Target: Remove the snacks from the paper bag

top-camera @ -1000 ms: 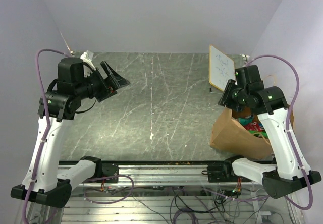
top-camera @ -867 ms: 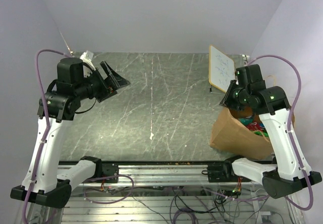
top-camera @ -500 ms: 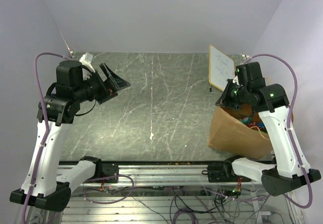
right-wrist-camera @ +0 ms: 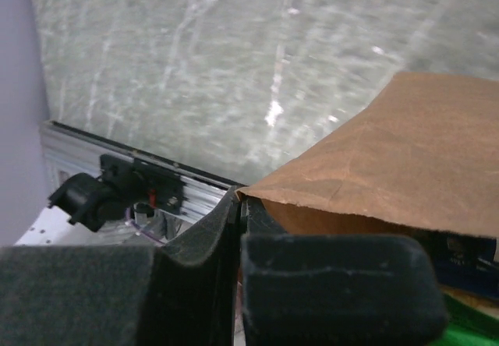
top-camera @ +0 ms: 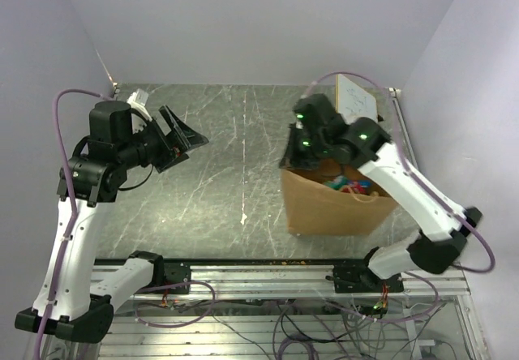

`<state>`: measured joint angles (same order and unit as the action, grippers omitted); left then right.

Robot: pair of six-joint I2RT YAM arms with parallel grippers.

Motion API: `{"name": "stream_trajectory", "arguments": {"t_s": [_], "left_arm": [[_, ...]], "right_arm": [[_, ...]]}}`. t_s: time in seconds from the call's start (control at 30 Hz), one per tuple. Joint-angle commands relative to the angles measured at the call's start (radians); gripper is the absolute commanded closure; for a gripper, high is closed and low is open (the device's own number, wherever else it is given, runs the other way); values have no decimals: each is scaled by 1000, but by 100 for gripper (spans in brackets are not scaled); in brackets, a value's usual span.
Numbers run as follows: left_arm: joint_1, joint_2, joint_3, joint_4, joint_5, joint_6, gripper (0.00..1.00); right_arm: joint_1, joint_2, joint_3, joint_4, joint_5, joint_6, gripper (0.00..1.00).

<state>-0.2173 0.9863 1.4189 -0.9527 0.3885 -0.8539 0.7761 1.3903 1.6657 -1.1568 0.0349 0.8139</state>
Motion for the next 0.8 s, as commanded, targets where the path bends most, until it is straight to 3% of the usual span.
{"name": "stream_trajectory", "arguments": {"t_s": [0.0,0.17,0.33,0.47,0.53,0.63,0.77], "left_arm": [[-4,-35,70,-126,-25,53,6],[-4,-87,106,-202,-90,63,5],[-4,-120,89,-209,-87,22,5],[-4,-94,115,-170,-64,8,4],[-4,-63,112,-101,-18,-2,5],[-3,23,129,-21,33,20,9],[-5,159,203,5,79,104,7]], "right_arm": [[150,163,169,192,38,88,100],[260,392,421,143,44,38,100],[269,363,417,177,-21,-44,92],[265,280,371,163,-16,-101,59],[263,243,371,142,-12,-128,48],[263,196,398,93,8,-154,34],[261,120,387,63,66,-197,20]]}}
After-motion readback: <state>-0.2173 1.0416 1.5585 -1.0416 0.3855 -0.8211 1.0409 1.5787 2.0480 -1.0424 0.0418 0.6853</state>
